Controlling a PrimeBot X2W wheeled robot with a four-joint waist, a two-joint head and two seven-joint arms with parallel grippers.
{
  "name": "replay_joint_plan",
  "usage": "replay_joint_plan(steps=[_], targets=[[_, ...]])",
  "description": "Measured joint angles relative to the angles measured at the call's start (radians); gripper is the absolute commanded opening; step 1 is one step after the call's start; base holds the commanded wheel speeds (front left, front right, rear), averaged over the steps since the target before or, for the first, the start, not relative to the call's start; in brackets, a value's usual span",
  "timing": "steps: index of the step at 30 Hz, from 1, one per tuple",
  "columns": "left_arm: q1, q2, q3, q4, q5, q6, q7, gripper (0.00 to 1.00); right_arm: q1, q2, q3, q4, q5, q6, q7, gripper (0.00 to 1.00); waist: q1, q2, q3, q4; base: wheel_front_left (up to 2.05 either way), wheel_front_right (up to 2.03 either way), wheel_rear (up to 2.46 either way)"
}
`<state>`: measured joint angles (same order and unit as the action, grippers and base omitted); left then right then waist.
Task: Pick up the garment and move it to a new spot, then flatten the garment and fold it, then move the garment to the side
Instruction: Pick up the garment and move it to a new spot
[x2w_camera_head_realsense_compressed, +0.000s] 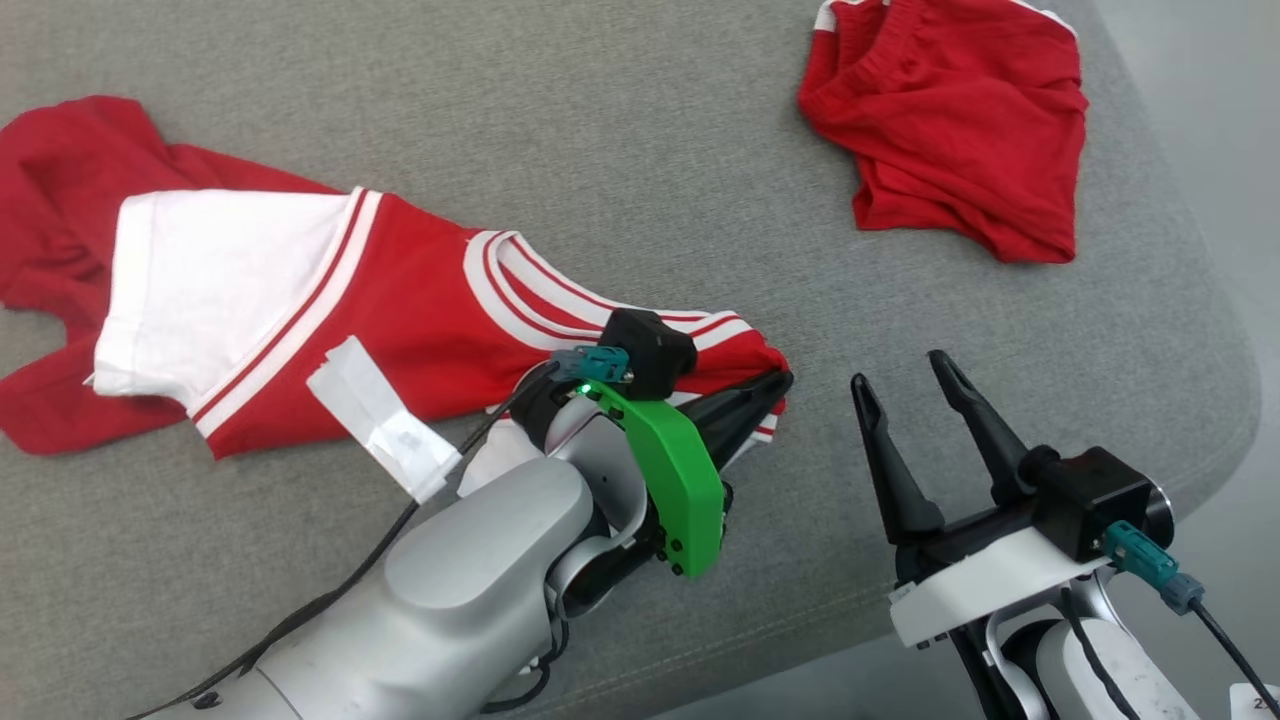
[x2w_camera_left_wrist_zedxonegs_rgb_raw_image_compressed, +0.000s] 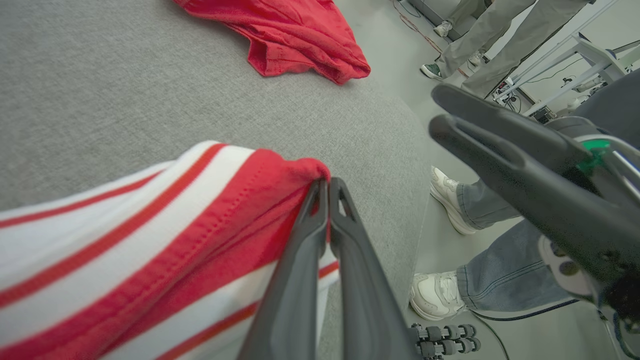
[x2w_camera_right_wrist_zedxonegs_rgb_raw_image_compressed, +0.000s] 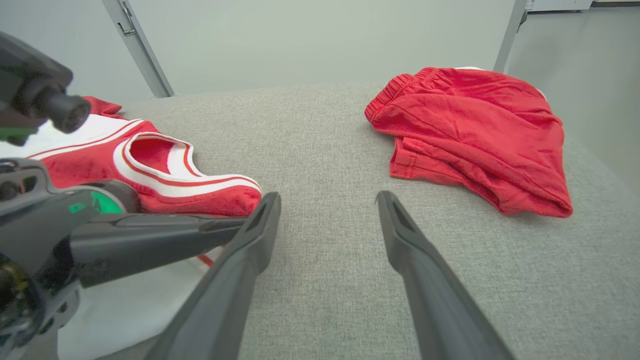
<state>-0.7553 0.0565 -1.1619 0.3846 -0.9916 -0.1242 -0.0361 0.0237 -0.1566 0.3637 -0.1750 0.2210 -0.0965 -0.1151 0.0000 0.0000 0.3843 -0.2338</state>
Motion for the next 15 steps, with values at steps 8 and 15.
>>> replay_joint_plan(steps=[8, 15], targets=[[0.006, 0.009, 0.035, 0.030, -0.006, 0.000, -0.019, 1.00, -0.002, 0.009, -0.007, 0.064, 0.009, 0.015, -0.027, 1.00, 0.0000, 0.0000, -0.019, -0.092, 0.00, 0.00, 0.00], [0.033, 0.006, 0.056, 0.019, -0.044, 0.000, -0.046, 1.00, -0.003, 0.005, -0.013, 0.116, 0.017, 0.016, -0.042, 1.00, 0.0000, 0.0000, -0.048, -0.083, 0.00, 0.00, 0.00]])
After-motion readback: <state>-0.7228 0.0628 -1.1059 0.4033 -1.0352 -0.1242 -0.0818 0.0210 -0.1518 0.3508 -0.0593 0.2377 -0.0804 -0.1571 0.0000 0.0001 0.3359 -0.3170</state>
